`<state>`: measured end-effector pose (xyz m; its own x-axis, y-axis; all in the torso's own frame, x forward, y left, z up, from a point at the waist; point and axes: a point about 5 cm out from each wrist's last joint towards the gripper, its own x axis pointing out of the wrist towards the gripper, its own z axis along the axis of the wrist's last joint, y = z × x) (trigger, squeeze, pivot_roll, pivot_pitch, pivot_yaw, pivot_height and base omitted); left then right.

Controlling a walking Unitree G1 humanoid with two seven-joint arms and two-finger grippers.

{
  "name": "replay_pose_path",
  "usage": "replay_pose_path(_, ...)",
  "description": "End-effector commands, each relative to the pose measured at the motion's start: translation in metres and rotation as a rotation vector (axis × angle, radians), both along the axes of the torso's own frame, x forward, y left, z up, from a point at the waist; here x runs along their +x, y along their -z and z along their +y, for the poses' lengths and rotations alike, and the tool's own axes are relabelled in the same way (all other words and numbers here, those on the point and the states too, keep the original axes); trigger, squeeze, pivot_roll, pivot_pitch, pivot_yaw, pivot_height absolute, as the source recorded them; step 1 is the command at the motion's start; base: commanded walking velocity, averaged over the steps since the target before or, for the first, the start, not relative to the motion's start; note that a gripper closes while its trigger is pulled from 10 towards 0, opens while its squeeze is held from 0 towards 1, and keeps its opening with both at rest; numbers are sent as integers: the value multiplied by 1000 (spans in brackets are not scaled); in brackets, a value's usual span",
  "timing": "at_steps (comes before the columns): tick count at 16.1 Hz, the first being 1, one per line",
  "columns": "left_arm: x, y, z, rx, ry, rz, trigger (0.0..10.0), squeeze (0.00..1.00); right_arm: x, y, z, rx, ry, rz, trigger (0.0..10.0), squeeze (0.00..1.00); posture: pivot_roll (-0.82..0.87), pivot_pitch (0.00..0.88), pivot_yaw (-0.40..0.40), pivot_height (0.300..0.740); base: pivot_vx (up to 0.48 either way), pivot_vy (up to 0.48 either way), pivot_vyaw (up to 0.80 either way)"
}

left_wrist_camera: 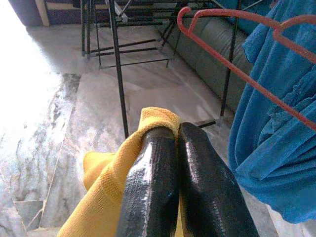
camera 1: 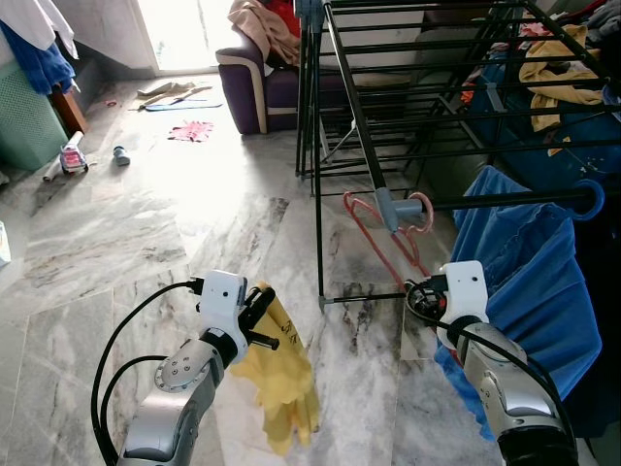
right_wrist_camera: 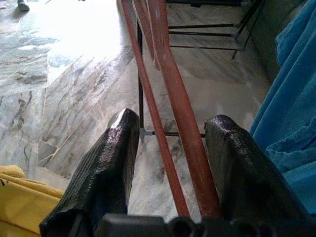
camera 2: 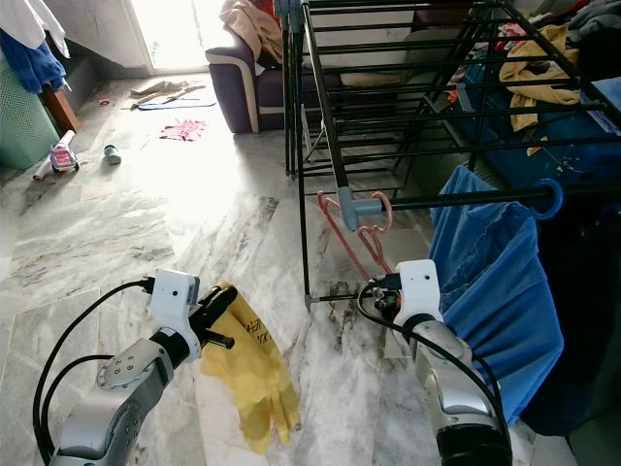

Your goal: Hang hanger

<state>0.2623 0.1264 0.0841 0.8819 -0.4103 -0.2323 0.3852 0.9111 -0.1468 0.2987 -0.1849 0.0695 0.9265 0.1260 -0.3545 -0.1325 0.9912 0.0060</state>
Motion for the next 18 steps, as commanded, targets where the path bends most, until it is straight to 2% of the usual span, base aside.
replay_pose_path(1,4,-4,-1,11,12,-15,10000,0,3,-3,-1,-3,-3,-15,2863,0,-2,44,18,740,0,0,0)
replay_pose_path(2,4,-4,-1,13,11,-14,10000,0,4,-3,-1,-4,-5,-15,0,0,-2,45,19,740,0,0,0)
replay_pose_path(17,4,-3,-3,17,16,-15,10000,0,6,-2,2,1,-26,-19,0,0,3,39,12,740,0,0,0)
replay_pose_path(18,4,-3,-3,17,17,-14,10000,0,5,-2,2,9,-38,-23,941,0,1,37,13,740,0,0,0)
